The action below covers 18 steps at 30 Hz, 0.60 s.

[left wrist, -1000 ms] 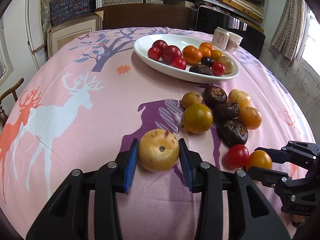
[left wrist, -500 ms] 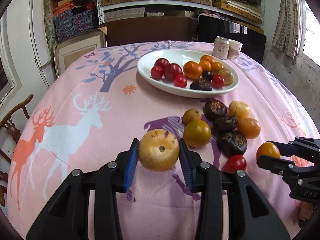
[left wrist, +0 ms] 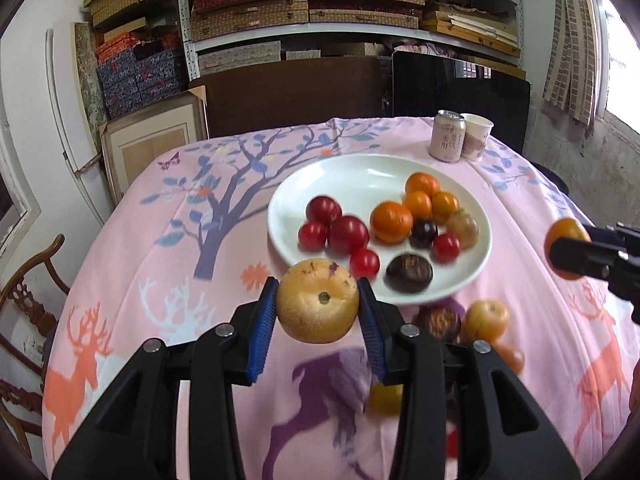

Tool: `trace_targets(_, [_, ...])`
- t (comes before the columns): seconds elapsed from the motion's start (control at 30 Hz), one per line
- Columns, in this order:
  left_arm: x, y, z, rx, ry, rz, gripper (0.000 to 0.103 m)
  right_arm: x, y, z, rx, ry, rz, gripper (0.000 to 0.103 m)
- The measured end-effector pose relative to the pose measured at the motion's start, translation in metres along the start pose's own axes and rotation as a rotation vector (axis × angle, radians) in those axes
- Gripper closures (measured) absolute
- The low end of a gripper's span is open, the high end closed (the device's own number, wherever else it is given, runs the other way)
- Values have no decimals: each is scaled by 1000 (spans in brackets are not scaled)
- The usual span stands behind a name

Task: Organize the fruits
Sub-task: 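Carry the pale fruit to the plate and release it with the left gripper while the right releases its mandarin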

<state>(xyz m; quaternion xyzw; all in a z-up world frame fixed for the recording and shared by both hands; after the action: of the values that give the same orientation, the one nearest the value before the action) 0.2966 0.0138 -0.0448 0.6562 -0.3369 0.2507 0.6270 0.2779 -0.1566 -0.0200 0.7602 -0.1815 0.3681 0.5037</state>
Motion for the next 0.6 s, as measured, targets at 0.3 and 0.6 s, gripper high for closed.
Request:
trace_targets(0.3, [49, -62, 10, -29, -1, -16, 64, 60, -63, 19, -34, -34, 13, 66])
trace_targets(0.6, [71, -111, 26, -54, -23, -29, 64, 60, -108, 29, -92, -11, -33, 66])
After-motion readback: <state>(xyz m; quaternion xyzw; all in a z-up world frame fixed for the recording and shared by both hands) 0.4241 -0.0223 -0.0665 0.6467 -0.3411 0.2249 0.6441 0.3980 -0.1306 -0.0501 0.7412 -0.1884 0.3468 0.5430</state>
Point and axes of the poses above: each gripper's, at about its wrist camera, not at the fingertips, and y roughly against the way its jaws point, z to its right, x to its top, the point moved 6 cm from there along -y, roughly the way its jaws point, and after that the axes turned 1 degree about -y, right-handed, at the moved point
